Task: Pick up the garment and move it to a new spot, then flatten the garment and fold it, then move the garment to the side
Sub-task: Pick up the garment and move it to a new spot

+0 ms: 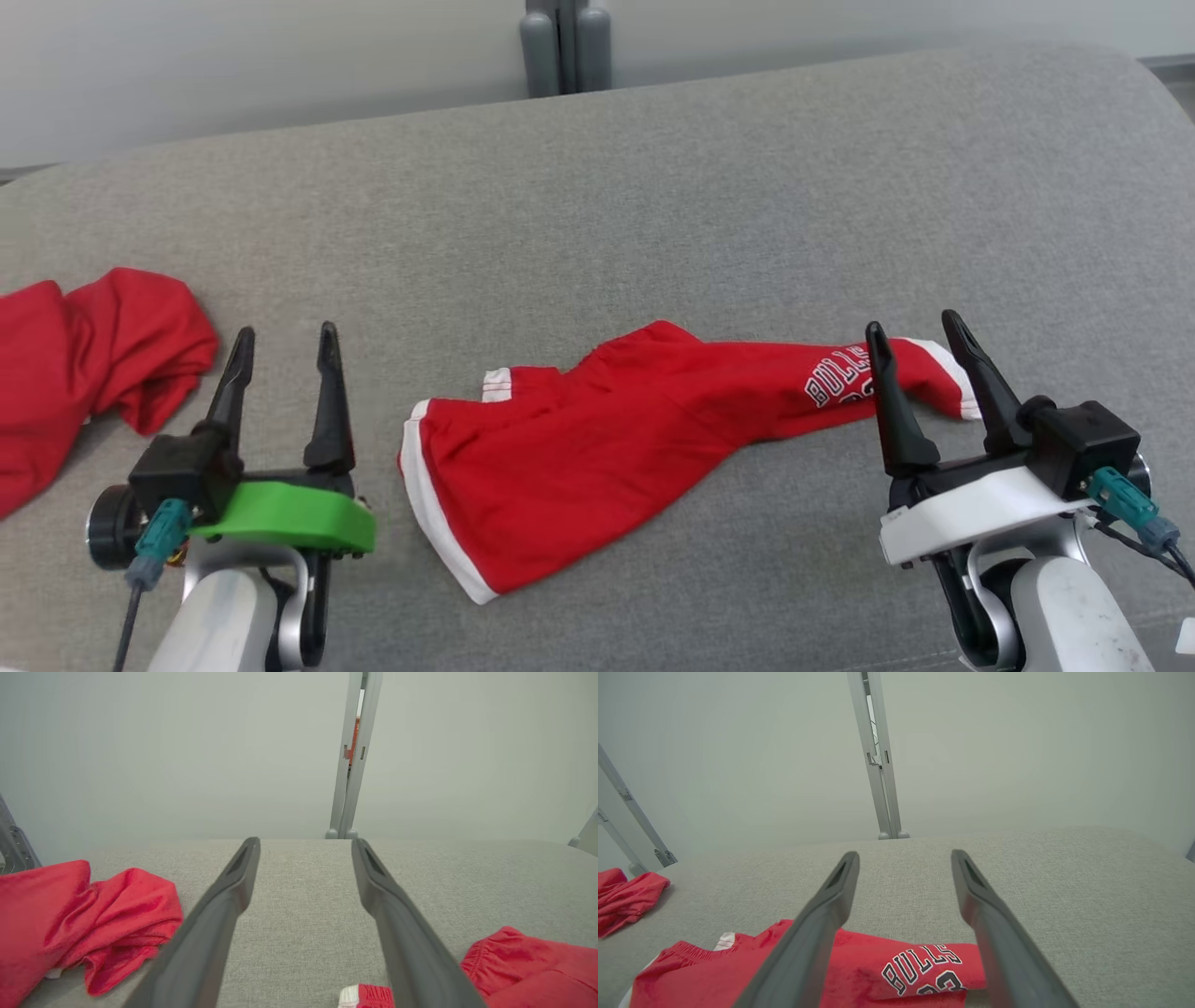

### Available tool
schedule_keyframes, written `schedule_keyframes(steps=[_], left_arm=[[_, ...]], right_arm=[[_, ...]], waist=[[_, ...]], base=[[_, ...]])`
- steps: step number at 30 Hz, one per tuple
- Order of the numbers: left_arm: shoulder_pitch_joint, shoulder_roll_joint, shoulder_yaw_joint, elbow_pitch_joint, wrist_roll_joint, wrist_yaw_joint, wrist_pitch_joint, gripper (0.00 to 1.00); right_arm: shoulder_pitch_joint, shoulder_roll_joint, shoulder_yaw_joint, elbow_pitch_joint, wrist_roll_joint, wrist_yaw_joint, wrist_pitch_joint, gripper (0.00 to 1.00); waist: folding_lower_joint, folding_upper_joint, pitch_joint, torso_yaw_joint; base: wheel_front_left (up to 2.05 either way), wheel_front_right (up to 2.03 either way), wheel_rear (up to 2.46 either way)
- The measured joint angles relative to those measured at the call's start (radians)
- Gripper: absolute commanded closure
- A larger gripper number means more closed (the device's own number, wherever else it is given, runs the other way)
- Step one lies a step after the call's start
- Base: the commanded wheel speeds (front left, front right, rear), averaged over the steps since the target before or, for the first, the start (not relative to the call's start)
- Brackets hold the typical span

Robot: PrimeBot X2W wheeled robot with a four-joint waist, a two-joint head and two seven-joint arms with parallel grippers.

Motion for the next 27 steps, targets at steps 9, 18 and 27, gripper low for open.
schedule_keyframes(steps=[9, 18, 27], left_arm=[[0.1, 0.016, 0.072, -0.019, -0.001, -0.042, 0.0, 0.0], [0.159, 0.021, 0.072, -0.008, 0.019, -0.057, 0.0, 0.0], [0.172, 0.02, 0.066, -0.004, 0.021, -0.063, 0.0, 0.0]], right_arm=[[0.039, -0.018, -0.009, -0.015, -0.014, 0.0, 0.041, 0.0], [0.093, -0.024, -0.027, -0.03, -0.014, 0.0, 0.071, 0.0], [0.108, -0.02, -0.03, -0.044, -0.011, 0.0, 0.082, 0.0]], waist=[[0.0, 0.0, -0.068, 0.043], [0.0, 0.0, -0.111, 0.029], [0.0, 0.0, -0.125, 0.025]], base=[[0.0, 0.0, 0.0], [0.0, 0.0, 0.0], [0.0, 0.0, 0.0]])
